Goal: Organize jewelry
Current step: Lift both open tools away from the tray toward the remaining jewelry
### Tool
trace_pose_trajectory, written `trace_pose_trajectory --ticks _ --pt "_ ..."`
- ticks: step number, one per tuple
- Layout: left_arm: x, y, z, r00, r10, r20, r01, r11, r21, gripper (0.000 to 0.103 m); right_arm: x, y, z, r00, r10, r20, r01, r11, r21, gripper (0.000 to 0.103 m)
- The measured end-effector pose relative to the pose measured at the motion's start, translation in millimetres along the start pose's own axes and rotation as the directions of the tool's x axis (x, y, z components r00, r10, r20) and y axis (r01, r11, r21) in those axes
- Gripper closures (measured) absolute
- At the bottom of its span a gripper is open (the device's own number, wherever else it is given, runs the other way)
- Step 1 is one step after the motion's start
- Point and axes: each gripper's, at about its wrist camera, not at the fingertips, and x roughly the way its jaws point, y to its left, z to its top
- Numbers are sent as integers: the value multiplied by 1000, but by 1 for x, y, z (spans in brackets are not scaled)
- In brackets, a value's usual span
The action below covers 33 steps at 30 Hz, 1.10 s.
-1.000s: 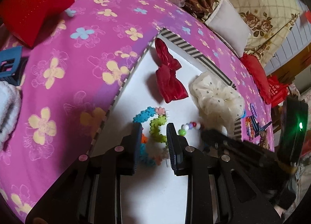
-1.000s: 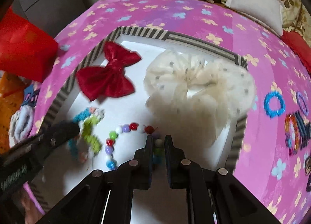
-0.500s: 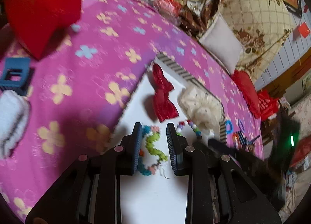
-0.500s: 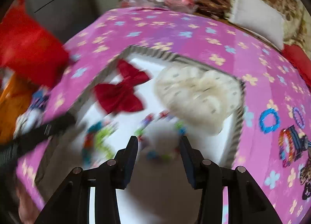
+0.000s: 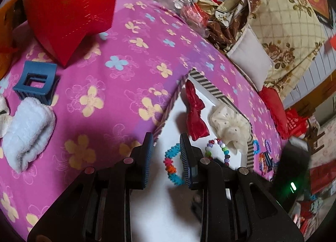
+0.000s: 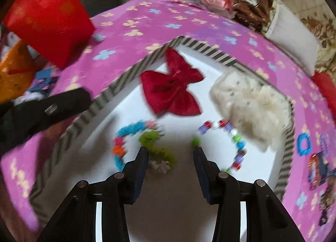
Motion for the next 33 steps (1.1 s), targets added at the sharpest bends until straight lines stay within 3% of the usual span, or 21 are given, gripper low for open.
trace_pose_trajectory --ticks 5,8,12,17,21,23,30,33 --pt "-3 -12 -3 1000 15 -3 -15 999 40 79 -29 -35 -8 998 49 45 -53 993 103 61" --pt "-5 -22 -8 1000 22 1 -22 998 66 79 -62 -64 -27 995 31 92 -43 990 133 61" --pt "-9 -40 -19 1000 17 4 -17 993 117 79 -101 -127 -80 994 -25 104 1 974 225 61" --pt "-20 -74 -40 999 -20 28 14 978 206 79 -119 -207 -153 994 -102 48 80 938 337 61" --pt "-30 -110 -66 993 -114 26 102 954 281 66 -131 -263 -212 992 -127 24 104 897 430 61" --pt "-30 -131 -83 990 -137 12 126 937 325 64 -136 -278 -230 991 -131 30 103 884 456 61" --pt "-18 -179 -142 984 -134 -121 171 904 392 64 -141 -321 -276 987 -137 80 77 855 513 61" --pt "-13 -207 -153 989 -89 -119 134 880 456 64 -136 -337 -288 987 -124 102 48 835 549 61"
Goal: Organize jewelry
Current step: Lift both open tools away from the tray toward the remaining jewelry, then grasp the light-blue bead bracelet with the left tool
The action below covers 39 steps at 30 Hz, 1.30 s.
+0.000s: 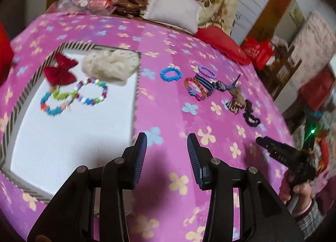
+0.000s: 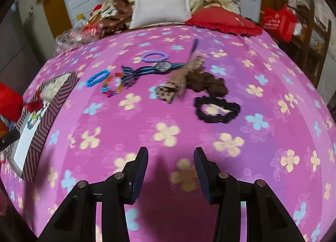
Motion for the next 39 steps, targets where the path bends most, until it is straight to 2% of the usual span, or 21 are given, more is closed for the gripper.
trace_pose_trajectory --ticks 5,11,15,19,26,27,28,29,32,35,39 --pt "36 -25 37 997 40 -67 -39 999 16 64 4 -31 3 998 41 53 -44 997 61 61" --pt "107 -33 102 980 144 -135 -141 990 33 64 3 -53 4 987 70 142 -83 992 90 60" --pt "158 -43 131 959 253 -128 -238 963 125 64 8 -61 2 986 104 130 -116 989 93 60" --pt "202 -40 148 950 265 -166 -243 960 140 64 1 -62 3 982 119 149 -130 989 64 60" --pt "236 -28 152 935 288 -205 -265 955 130 65 3 -72 3 980 136 144 -151 984 99 60" --pt "234 -29 152 936 292 -197 -269 954 135 70 4 -73 3 981 135 142 -150 983 102 60" --pt "233 -30 151 933 303 -194 -279 950 138 86 5 -74 3 981 133 140 -149 983 106 60" --pt "232 -31 150 933 302 -197 -280 951 133 94 5 -74 2 982 128 140 -143 984 106 60" --pt "227 -36 140 931 294 -216 -272 954 126 94 7 -74 2 985 100 138 -114 988 103 60" --pt "214 -47 119 931 295 -217 -260 950 174 94 9 -76 1 987 90 132 -105 988 112 60" --pt "185 -51 83 938 236 -255 -196 965 172 94 11 -79 0 988 84 127 -100 987 125 60"
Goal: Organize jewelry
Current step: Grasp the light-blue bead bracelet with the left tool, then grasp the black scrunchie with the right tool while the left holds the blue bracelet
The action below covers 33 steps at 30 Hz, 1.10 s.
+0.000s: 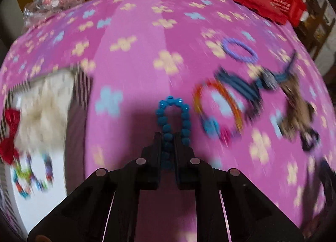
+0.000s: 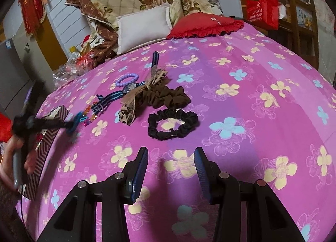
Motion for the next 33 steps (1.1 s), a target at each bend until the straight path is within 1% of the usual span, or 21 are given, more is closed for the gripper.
trace_pose_trajectory --ticks 2,4,6,10,11,14,15,17,20,24,26,28,29,30,33 --pt "-12 -2 -28 999 -47 -5 47 999 0 94 2 0 -1 1000 -4 -4 4 1000 2 60" --pt "-22 -3 -49 996 -84 0 84 996 -9 94 3 1 -3 1000 -4 -8 4 1000 1 60" --pt "-31 0 -73 992 -128 10 128 991 -33 94 4 3 -5 1000 7 -14 -7 1000 1 60" --pt "-41 8 -96 984 -174 45 176 983 -57 94 9 10 -8 998 38 -40 -38 999 2 60" --pt "-41 9 -98 981 -186 56 189 980 -61 94 9 12 -9 998 36 -44 -36 999 -1 60" --pt "-41 10 -97 976 -205 68 209 976 -64 94 12 19 -6 999 -20 -45 19 1000 -23 60" --pt "-41 10 -97 976 -206 70 210 976 -60 94 13 20 -4 998 -42 -48 41 999 -27 60" --pt "-41 9 -97 976 -204 79 207 977 -44 93 17 20 1 997 -61 -57 60 998 -27 60" --pt "-41 10 -98 975 -203 89 205 979 -18 93 24 26 10 994 -73 -83 68 996 -58 60" --pt "-37 18 -96 963 -252 98 257 966 -35 93 40 42 25 990 -90 -112 74 987 -140 60" --pt "-36 21 -94 956 -274 102 280 959 -52 93 53 45 31 985 -102 -137 81 985 -151 60" --pt "-36 22 -94 954 -279 109 286 957 -57 92 64 44 34 982 -104 -158 82 987 -139 60" --pt "-36 21 -95 954 -277 114 285 957 -55 92 66 43 36 984 -109 -143 90 987 -136 61" --pt "-37 20 -96 954 -276 120 283 958 -49 90 68 44 37 982 -118 -147 98 986 -138 63" --pt "-39 16 -98 948 -287 135 293 956 -30 79 72 48 39 977 -157 -142 134 978 -159 69"
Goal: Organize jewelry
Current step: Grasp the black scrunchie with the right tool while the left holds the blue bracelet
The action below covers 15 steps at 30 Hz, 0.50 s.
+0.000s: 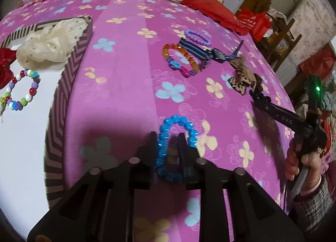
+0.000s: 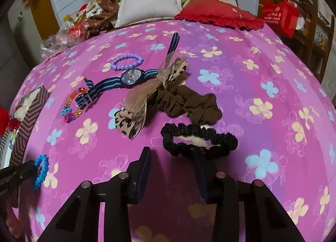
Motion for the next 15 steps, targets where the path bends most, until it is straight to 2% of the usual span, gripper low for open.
trace_pose_trajectory --ticks 2,5,6,7,11,15 --pt "0 -4 -2 1000 14 15 -15 1000 13 78 1 2 0 1000 -16 1 16 1000 -7 73" --pt "0 -12 -6 997 67 43 -69 996 49 81 -1 -1 -1 999 -36 12 36 999 -2 86" --pt "1 -14 -7 994 97 48 -100 993 58 93 -2 -5 -2 1000 -24 11 23 1000 17 93" --pt "1 -16 -8 990 131 50 -134 989 69 96 -3 -8 -3 1000 -3 5 3 999 36 100" --pt "-4 -4 -8 998 55 7 -55 998 7 96 -19 -15 -6 999 39 6 -40 995 92 101" --pt "-25 4 -3 1000 -12 28 13 999 -49 96 -48 -8 -6 997 73 25 -75 993 95 101"
